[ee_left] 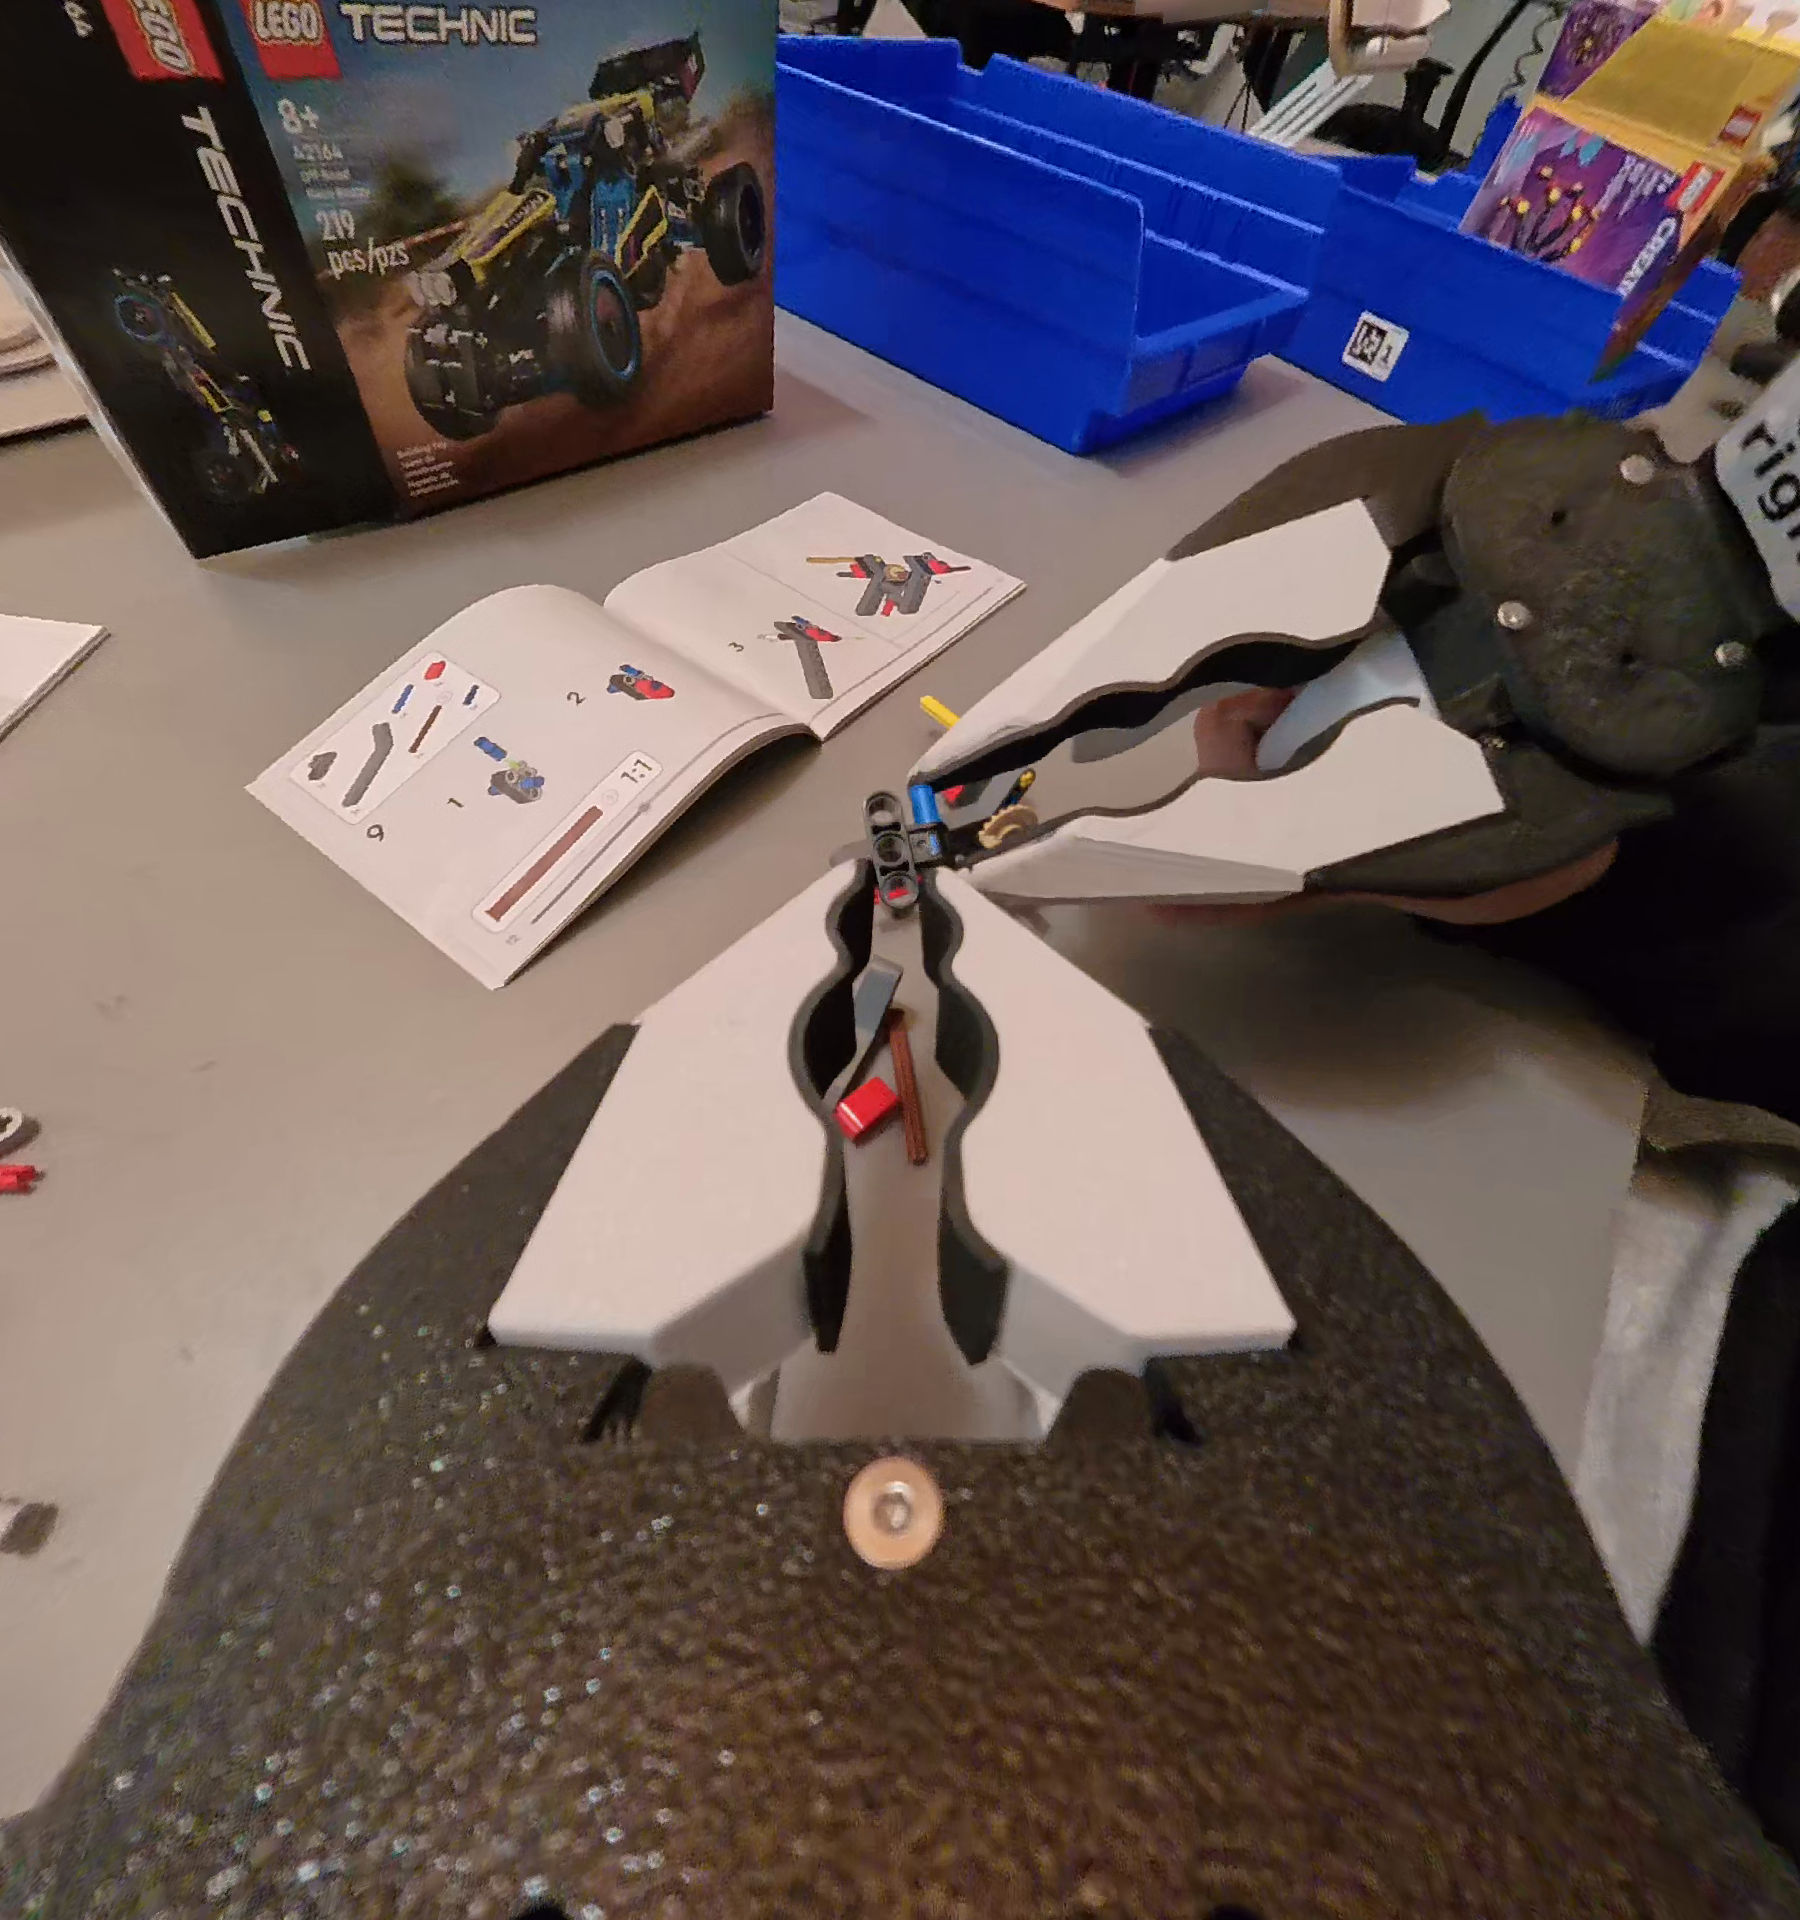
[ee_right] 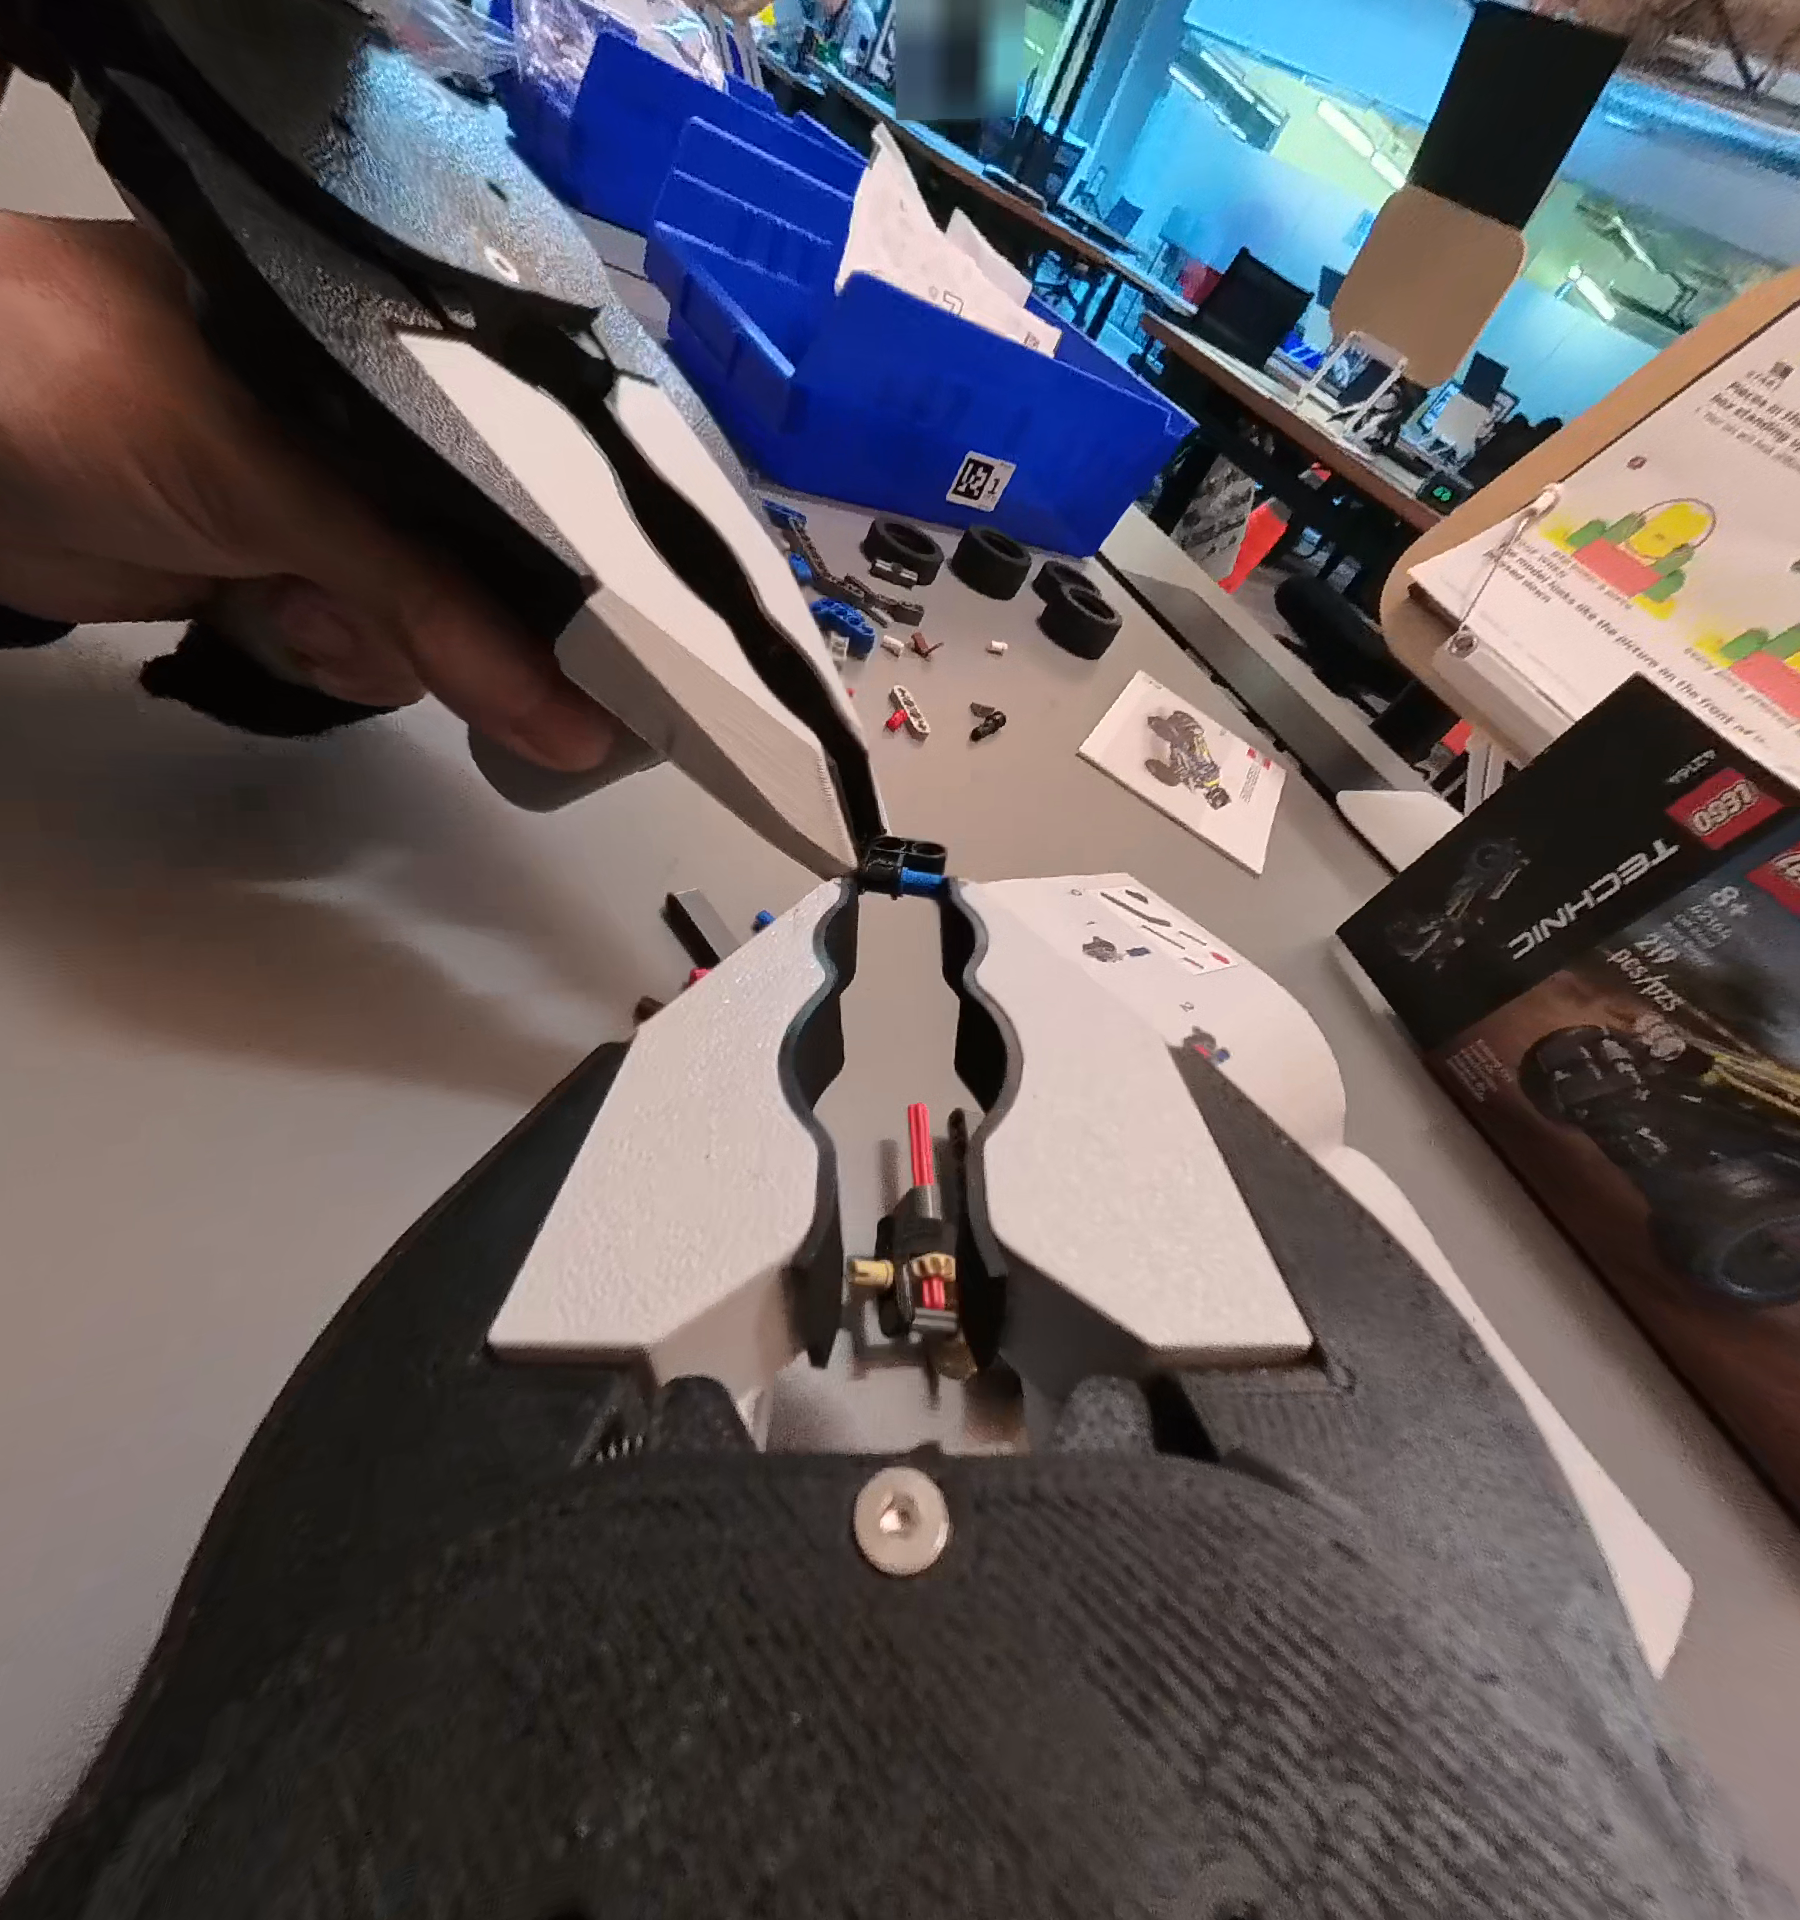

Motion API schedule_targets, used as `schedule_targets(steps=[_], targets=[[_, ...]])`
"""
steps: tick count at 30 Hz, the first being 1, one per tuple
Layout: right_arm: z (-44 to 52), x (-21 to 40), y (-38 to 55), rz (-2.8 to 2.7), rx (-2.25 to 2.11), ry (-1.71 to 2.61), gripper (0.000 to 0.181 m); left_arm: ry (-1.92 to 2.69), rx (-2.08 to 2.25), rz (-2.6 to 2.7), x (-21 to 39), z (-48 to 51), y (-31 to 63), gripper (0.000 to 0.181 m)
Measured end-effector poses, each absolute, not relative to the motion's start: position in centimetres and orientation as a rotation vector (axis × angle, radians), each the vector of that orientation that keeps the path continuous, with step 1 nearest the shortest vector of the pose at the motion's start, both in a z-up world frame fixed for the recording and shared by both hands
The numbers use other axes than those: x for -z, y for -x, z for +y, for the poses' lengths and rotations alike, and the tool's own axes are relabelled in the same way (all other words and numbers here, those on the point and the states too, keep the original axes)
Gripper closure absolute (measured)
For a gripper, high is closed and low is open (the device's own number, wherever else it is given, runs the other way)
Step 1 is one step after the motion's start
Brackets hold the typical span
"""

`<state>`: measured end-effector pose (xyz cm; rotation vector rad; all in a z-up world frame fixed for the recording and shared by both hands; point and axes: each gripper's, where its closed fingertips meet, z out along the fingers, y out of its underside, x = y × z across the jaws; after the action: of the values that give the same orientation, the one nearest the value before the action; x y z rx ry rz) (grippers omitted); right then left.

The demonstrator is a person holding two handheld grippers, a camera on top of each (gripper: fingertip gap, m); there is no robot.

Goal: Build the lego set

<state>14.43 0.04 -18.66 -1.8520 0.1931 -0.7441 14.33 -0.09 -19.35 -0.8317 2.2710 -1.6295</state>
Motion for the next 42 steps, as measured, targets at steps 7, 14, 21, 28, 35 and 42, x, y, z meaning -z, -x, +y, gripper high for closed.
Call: schedule_targets(steps=[7,14,21,28,35,42], targets=[[-1.8,18.2,-14.5,0.468,0.319,1.841,0.151,0.306,1.409,2.184,18.5,0.3,-14.2,0.175],[-3.2,18.3,-13.4,0.672,-0.222,1.665,0.145,-0.043,1.335,2.102,18.1,-0.7,-12.8,0.175],[-1.1,18.6,-12.4,0.583,-0.244,1.661,0.177,-0.138,1.288,1.975,17.4,-1.7,-12.5,0.175],[-1.2,17.6,-13.3,0.513,-0.092,1.648,0.181,-0.114,1.308,1.987,17.6,-1.9,-12.4,0.176],[-0.5,18.2,-13.1,0.599,-0.198,1.637,0.164,0.073,1.246,1.944,17.6,-0.2,-14.8,0.176],[-0.1,17.4,-13.2,0.561,-0.177,1.596,0.176,0.020,1.260,1.923,17.1,-0.7,-14.1,0.176]])
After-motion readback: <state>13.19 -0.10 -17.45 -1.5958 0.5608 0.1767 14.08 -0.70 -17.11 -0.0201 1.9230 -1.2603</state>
